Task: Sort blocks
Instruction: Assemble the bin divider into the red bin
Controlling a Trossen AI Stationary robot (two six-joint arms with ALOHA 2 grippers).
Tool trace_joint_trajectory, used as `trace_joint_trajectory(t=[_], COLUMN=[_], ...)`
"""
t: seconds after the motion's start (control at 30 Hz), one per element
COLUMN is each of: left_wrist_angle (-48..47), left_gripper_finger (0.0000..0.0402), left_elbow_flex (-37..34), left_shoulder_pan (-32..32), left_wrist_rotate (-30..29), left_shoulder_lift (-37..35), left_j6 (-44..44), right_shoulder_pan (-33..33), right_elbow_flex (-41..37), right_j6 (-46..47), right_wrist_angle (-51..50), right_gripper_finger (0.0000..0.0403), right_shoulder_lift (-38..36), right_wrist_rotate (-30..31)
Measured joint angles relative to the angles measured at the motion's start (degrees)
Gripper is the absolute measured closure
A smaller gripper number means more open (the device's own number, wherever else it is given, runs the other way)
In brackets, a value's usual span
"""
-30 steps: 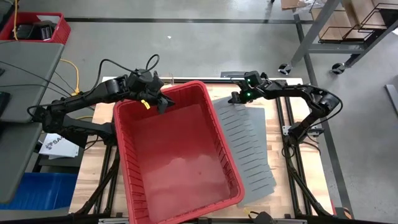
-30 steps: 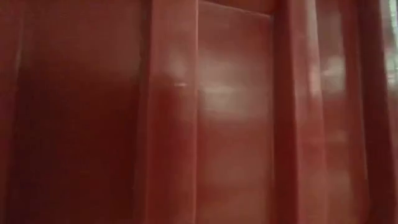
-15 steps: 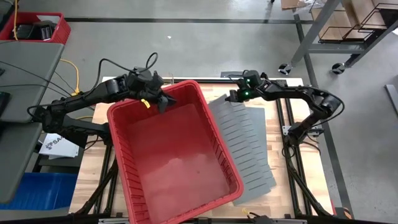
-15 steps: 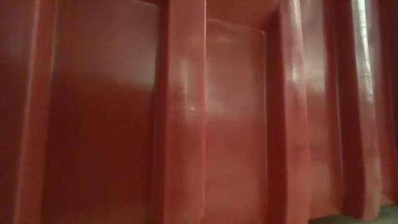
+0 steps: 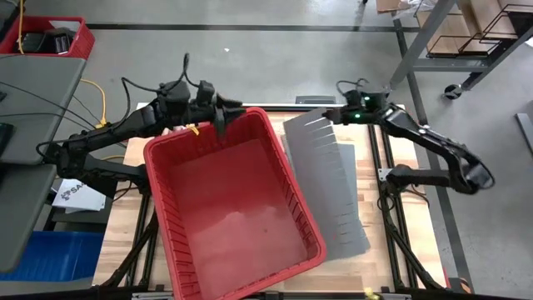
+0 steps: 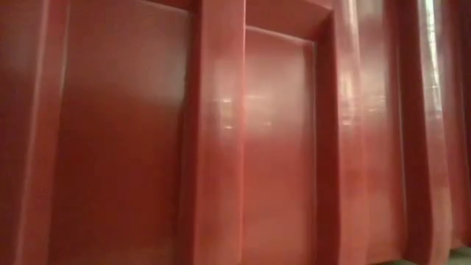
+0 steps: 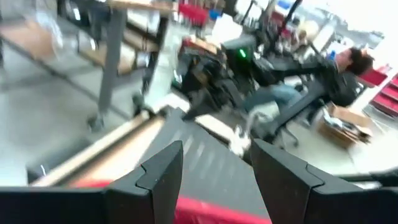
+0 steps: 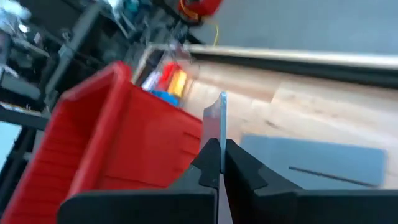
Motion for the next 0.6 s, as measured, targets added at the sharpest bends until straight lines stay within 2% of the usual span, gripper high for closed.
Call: trace_joint_trajectory(t=[0.1,0.23,0.4,0.6], left_wrist_angle=[5.25,7.33,8.49,6.98], left_gripper_finger=[0.0215,0.0215,0.0215,0.0214], left_elbow_flex=[0.24,3.54,9.92,18.65], left_shoulder_pan=[1.72,3.68,5.15,6.75], left_wrist_rotate=[1.06,4.28,9.4,16.74], left_shoulder_lift=[1.42,5.77,13.8,23.8], left_j6=[1.06,1.18,2.23,3.18], right_shoulder_pan=[-0.9,-1.6,-1.42,-1.05], right_elbow_flex=[0.02,2.06,8.26,16.95], right_j6=[0.21,0.49,-0.37,-3.89], right_wrist_angle=[-0.73,-2.1,-3.18,-10.62], right_gripper_finger=[0.0402,0.0403,0.0403,0.0403], right_shoulder_lift=[-4.88,-8.77,-9.22,-8.84], right_wrist_rotate=[0.06,2.78,3.0,2.71])
